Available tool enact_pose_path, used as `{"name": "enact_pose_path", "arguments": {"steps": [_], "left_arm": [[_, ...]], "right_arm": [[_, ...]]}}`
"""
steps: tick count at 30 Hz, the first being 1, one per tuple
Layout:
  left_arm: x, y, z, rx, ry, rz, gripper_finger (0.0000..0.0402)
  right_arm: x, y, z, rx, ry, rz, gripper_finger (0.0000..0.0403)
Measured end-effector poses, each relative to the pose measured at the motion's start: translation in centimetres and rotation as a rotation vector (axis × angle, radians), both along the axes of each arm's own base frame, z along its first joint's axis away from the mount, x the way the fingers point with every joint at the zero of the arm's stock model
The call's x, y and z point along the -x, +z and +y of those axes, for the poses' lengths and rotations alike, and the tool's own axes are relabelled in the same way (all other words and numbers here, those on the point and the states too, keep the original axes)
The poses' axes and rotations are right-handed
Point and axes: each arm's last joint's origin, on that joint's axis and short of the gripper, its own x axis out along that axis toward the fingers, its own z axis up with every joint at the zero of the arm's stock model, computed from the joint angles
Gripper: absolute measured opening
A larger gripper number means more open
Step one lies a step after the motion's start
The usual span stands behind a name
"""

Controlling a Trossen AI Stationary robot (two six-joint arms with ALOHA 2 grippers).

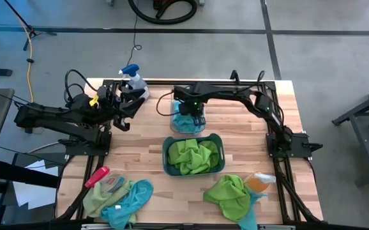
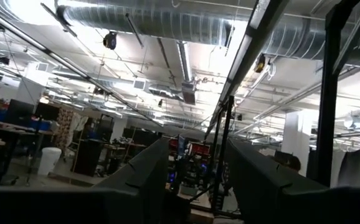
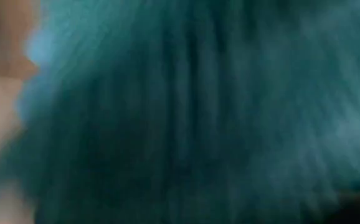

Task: Sort microfiber towel by color & place in baskets
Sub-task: Put the blue microfiber towel into the transparent bin

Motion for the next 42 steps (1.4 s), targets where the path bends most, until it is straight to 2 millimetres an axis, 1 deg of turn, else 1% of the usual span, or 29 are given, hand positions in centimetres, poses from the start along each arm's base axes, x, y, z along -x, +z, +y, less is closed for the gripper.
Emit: {"name": "enact_pose_path", "arguments": {"steps": [3,10,14,17,20,27,29,32,36,39,42], "left_arm": [[0.0,0.0,0.0,0.000,0.003,0.001,0.0149],[0.0,0.0,0.0,0.007,0.010,0.000,0.0149],[0.0,0.0,0.1,0.012,0.021,0.001,0.0149],[0.0,0.0,0.1,0.012,0.021,0.001,0.0149],[0.0,0.0,0.1,0.012,0.021,0.001,0.0149],[0.0,0.0,0.1,0.012,0.021,0.001,0.0149],[0.0,0.0,0.1,0.012,0.021,0.001,0.0149],[0.0,0.0,0.1,0.012,0.021,0.001,0.0149],[0.0,0.0,0.1,0.012,0.021,0.001,0.0149],[0.0,0.0,0.1,0.012,0.021,0.001,0.0149],[0.0,0.0,0.1,0.012,0.021,0.001,0.0149]], "right_arm": [[0.1,-0.7,-0.6,0.008,-0.014,0.020,0.0000],[-0.5,-0.7,-1.4,0.028,-0.086,-0.062,0.0000],[-0.6,-2.0,-1.9,0.002,-0.142,-0.047,0.0000],[-0.8,-2.9,-1.9,-0.048,-0.159,-0.042,0.0000],[-0.9,-3.5,-1.9,-0.054,-0.159,-0.030,0.0000],[-0.9,-3.5,-1.9,-0.044,-0.160,-0.028,0.0001],[-0.9,-3.6,-1.9,-0.042,-0.166,-0.028,0.0007],[-0.9,-3.5,-1.9,-0.044,-0.178,-0.028,0.0034],[-1.2,-2.5,-2.0,-0.041,-0.181,-0.031,0.0100],[-1.8,-1.0,-2.2,-0.028,-0.165,-0.065,0.0150],[-2.2,0.8,-2.3,-0.011,-0.116,-0.095,0.0187]]}}
